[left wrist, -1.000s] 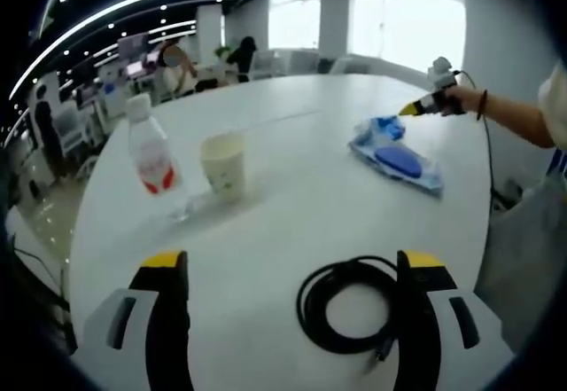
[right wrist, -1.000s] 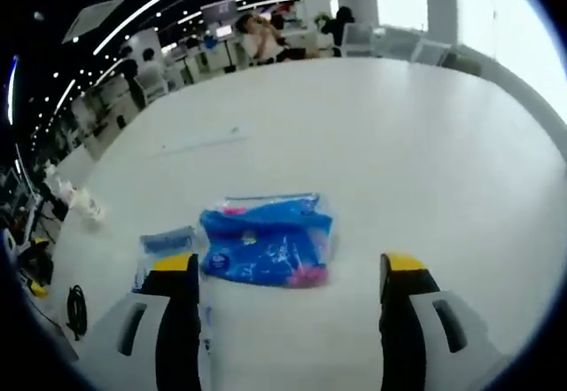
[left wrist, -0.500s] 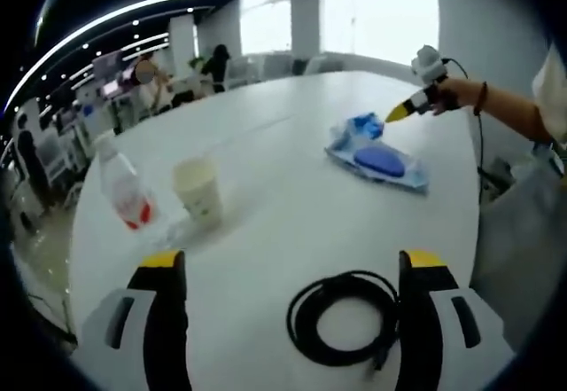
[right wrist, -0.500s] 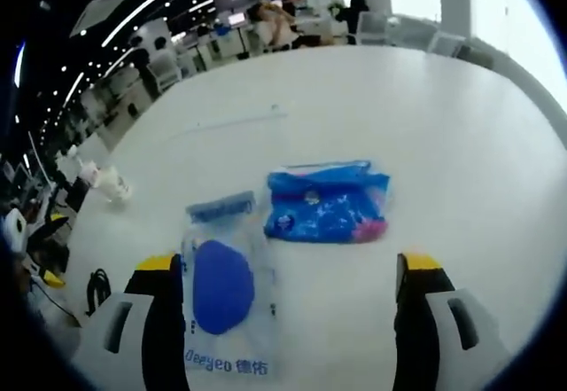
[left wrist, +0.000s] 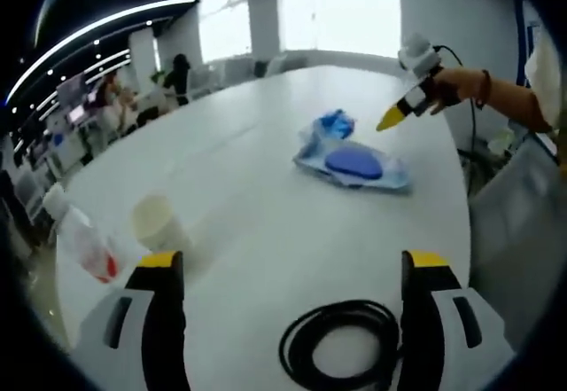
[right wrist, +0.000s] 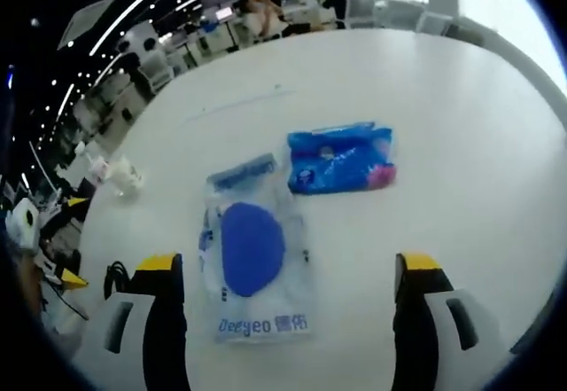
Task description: Arrange the tabletop items into an orderly group along one side of the table until the central work area is clear of visible clutter.
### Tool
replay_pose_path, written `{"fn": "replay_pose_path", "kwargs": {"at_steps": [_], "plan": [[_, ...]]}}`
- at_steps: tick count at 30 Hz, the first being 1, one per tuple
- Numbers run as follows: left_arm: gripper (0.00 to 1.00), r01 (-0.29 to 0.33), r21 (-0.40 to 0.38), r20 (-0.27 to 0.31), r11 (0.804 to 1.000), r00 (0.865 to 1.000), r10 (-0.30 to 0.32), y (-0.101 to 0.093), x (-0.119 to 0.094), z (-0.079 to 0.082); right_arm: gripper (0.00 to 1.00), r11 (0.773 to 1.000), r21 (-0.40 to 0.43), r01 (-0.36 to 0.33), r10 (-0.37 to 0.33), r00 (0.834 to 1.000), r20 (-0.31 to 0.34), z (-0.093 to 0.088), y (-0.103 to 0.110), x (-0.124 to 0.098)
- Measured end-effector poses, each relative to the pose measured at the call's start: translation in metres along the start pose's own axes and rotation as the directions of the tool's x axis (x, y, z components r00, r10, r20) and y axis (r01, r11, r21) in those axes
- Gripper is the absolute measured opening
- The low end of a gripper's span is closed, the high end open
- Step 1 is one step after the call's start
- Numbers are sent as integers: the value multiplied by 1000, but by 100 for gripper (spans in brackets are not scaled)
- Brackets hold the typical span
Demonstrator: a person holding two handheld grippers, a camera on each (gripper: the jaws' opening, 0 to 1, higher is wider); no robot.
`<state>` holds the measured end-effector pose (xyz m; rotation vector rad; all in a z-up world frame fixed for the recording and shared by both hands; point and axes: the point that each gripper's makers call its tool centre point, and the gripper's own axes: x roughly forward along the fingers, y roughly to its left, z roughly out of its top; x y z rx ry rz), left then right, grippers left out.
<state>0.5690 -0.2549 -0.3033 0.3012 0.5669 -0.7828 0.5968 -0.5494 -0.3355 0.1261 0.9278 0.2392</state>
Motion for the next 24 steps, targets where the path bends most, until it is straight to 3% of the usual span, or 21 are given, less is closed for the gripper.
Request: {"fn": "replay_pose_path", "kwargs": {"at_steps": [4,10,24], "plan": [[99,34,8,19,999,999,-34,-3,13,11,96,1000,19,5,-4,1000,-30,-14,7,-2],[99,83,36,32,996,996,-84,-10,37,25,96,998,55,-8,10,999,-34,-21,15,-2],[97,149,43,52,988,987,-151,-16,79,43,90,988,148,37,-22,994,-105,-55,25,-1]]}}
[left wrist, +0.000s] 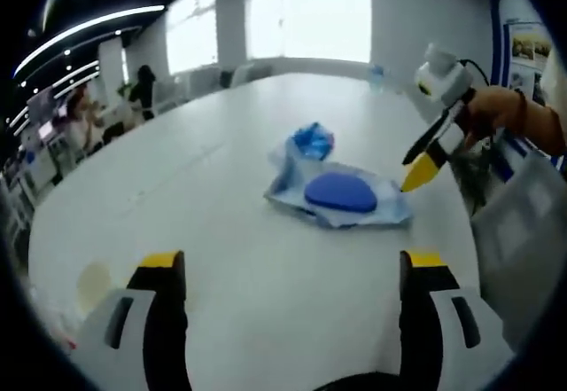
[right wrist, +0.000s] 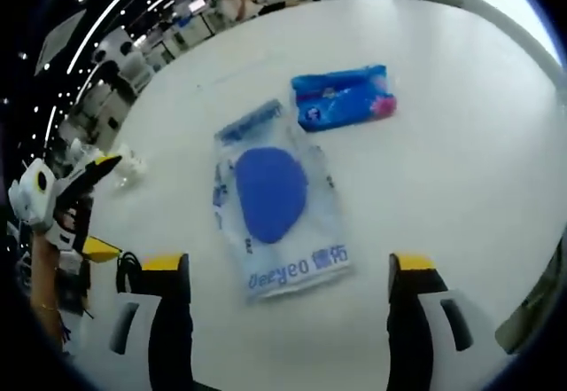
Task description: Arrange the tabletop items into an orderly group along one side of the table until the central work area is clear of visible clutter.
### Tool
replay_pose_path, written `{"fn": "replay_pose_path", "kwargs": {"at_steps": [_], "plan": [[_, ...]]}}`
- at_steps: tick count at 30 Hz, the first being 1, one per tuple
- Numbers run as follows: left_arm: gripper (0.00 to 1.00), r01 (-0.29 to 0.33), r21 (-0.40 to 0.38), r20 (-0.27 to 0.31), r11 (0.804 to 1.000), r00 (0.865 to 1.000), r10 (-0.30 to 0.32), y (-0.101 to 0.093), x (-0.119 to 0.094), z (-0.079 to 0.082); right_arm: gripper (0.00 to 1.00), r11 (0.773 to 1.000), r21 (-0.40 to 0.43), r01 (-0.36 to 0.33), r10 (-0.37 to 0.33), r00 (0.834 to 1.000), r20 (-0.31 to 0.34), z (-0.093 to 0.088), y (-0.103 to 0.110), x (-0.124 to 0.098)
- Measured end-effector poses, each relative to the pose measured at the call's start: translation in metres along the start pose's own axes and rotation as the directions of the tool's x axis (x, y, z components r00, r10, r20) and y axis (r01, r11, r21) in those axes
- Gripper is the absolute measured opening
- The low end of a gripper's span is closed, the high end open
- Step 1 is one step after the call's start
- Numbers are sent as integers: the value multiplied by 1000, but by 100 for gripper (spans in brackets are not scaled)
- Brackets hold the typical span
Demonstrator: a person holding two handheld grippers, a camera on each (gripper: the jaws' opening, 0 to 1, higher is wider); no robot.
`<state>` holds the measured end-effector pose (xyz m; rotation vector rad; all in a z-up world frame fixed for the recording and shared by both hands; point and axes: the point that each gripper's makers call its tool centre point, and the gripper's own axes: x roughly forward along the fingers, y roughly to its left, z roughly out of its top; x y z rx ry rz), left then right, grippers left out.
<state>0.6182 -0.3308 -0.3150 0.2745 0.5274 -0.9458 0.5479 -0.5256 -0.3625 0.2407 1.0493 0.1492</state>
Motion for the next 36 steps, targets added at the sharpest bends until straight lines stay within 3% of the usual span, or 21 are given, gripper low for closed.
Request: {"fn": "replay_pose_path", "kwargs": {"at_steps": [15,20,27,31,36], "plan": [[90,5,-14,40,1000,999,-4,6,35,17,70,996,70,-47,48,999,-5,-25,31,15],[84,7,-34,40,999,999,-6,2,50,20,68,995,84,-61,62,998,-16,-28,36,18],[78,20,-60,49,998,999,-17,1,76,25,57,993,112,-30,29,1000,7,-28,27,18],[75,38,-70,88,997,996,-31,2,88,34,49,987,160,-26,24,1000,11,-31,24,19],[70,41,-61,89,997,995,-35,13,106,40,40,984,178,-20,16,1000,25,-29,21,19]]}}
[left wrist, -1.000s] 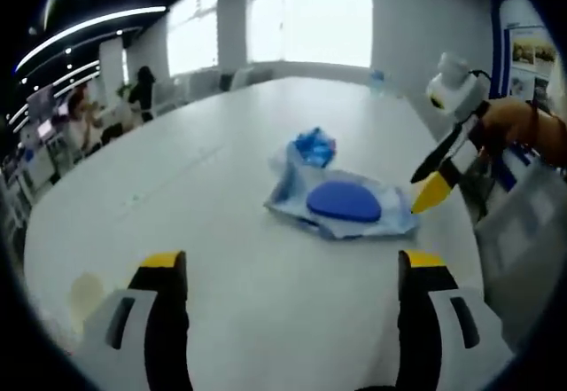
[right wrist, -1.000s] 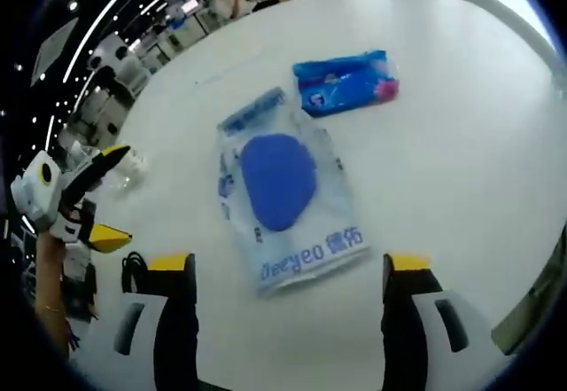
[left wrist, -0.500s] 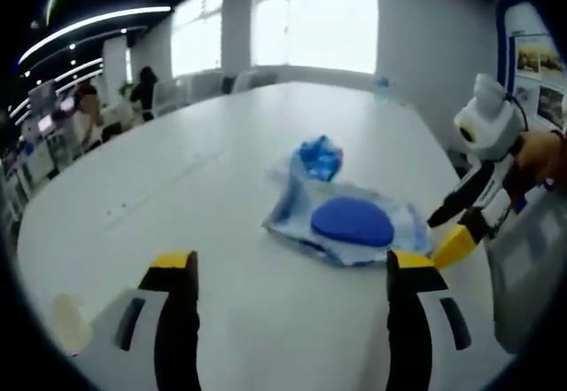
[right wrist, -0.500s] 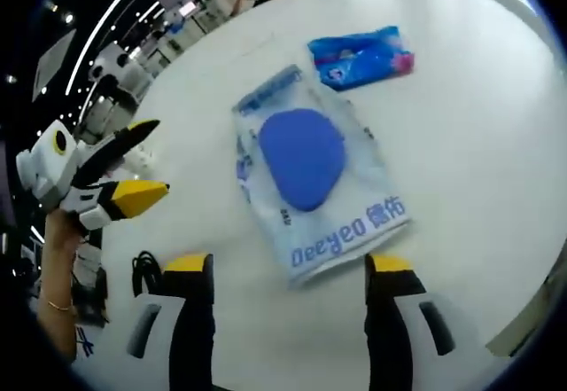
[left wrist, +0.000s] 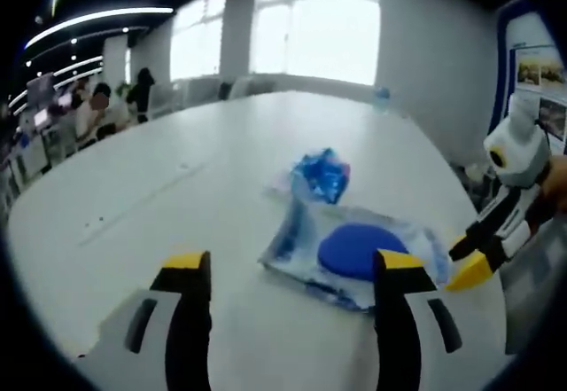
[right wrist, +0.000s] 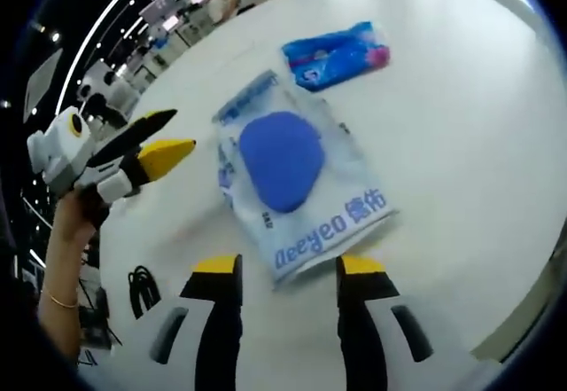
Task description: Arrange the tabletop items into an orderly group along one side of the table until the central work area is clear of visible clutter.
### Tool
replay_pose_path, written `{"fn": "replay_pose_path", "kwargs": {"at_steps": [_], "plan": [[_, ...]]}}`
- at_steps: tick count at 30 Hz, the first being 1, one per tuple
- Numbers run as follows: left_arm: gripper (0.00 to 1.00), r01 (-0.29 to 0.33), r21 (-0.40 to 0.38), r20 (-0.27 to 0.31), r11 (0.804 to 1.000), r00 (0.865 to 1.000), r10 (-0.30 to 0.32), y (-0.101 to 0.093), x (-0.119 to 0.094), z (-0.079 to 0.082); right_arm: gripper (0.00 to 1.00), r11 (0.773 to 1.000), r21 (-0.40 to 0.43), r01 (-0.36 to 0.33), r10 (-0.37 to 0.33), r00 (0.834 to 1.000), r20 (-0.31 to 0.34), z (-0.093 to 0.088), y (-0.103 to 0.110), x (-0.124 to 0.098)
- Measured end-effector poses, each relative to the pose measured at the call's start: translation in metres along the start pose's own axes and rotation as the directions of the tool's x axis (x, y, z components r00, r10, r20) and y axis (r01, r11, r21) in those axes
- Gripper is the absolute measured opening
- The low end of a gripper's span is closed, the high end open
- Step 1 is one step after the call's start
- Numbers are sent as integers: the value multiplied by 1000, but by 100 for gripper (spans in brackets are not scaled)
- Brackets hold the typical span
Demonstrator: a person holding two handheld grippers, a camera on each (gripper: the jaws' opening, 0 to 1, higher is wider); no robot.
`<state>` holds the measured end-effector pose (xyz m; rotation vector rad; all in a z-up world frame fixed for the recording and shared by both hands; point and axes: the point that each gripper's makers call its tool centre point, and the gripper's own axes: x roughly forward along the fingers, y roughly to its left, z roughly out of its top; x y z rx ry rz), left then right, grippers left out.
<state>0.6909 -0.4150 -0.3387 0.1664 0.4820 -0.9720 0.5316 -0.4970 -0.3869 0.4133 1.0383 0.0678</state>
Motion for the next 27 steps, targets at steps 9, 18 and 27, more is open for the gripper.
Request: {"fn": "replay_pose_path", "kwargs": {"at_steps": [9,18,27], "plan": [[58,14,12,-35,1000,999,-14,11,20,-10,34,999,50,4,-4,1000,-17,-5,-6,3],[49,35,16,-48,999,998,-35,12,38,-18,26,999,21,26,-25,999,-21,-7,-8,6],[16,38,41,-85,998,996,-34,17,42,-26,21,999,49,11,-11,1000,-17,-7,-6,8]]}}
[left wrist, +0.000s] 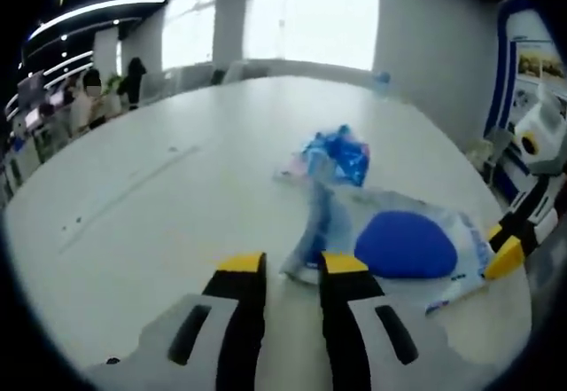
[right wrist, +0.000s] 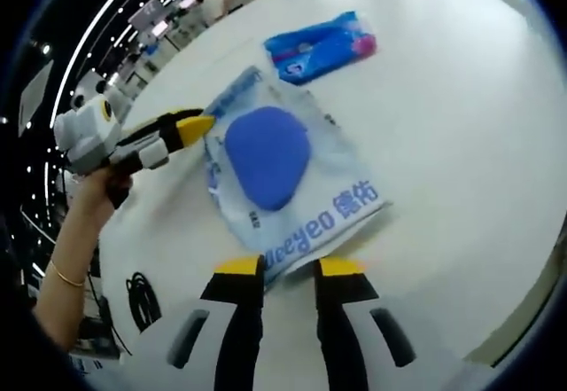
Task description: Arrange the tabletop items into an orderly group along one side of the table until the central work area is clear of visible clutter.
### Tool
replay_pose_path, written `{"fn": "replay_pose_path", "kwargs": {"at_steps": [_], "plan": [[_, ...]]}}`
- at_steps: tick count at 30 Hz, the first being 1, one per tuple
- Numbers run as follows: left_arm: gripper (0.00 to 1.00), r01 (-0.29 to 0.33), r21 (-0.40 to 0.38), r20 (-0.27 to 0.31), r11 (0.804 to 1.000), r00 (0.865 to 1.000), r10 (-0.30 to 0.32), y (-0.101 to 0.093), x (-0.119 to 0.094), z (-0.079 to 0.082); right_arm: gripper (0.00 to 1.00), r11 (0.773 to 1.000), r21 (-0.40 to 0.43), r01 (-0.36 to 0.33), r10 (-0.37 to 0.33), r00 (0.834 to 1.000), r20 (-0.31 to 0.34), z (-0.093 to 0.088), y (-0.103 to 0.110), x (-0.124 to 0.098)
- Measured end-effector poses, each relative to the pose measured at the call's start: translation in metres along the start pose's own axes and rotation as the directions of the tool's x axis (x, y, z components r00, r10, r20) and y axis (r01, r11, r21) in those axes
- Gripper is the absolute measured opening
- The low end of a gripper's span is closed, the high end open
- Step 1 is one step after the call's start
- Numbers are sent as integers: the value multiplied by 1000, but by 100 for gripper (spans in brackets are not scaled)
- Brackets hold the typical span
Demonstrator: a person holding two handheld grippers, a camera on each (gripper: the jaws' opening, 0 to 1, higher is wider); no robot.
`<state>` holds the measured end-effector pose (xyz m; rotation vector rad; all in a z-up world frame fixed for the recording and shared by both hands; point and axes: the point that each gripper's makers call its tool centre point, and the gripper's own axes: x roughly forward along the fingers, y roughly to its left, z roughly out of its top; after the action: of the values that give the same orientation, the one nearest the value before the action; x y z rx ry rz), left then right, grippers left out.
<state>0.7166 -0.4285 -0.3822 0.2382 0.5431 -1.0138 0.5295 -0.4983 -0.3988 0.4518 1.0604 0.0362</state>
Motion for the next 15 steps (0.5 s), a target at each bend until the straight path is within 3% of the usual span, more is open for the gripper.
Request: {"fn": "replay_pose_path", "kwargs": {"at_steps": [5,9,15], "plan": [[19,-10,-9,5,1000,1000,10,3,2,0,20,1000,-7,4,-4,1000,2,0,1,0],[11,26,-17,-1,1000,1000,-26,-5,4,-2,18,1000,-2,-3,3,1000,1,-1,1,1],[7,9,-7,-18,1000,1000,-9,-6,4,-4,14,1000,5,-20,20,1000,-1,-2,5,3]]}}
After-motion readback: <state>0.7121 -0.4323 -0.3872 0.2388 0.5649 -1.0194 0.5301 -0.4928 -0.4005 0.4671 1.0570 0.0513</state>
